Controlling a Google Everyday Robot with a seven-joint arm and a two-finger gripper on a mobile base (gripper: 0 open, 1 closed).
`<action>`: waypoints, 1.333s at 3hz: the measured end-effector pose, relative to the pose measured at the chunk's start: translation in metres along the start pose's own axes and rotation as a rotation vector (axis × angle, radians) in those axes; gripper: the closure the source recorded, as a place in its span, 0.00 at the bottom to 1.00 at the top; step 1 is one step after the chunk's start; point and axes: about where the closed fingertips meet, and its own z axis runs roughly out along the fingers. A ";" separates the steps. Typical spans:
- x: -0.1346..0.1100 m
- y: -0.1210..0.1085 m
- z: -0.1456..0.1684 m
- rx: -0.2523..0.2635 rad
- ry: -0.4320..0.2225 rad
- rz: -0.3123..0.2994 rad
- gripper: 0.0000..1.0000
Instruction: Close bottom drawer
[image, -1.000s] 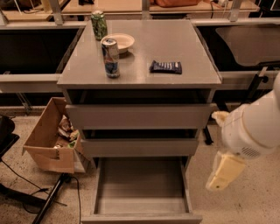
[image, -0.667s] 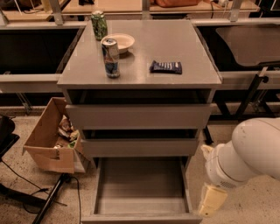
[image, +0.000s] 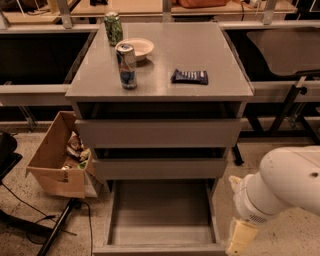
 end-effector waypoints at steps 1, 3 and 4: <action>0.055 0.017 0.097 -0.089 0.053 0.044 0.00; 0.141 0.015 0.243 -0.118 0.048 0.045 0.00; 0.139 0.028 0.251 -0.150 0.043 0.049 0.00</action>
Offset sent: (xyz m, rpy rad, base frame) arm -0.0186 -0.0736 -0.2690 0.0228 0.1222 -0.0145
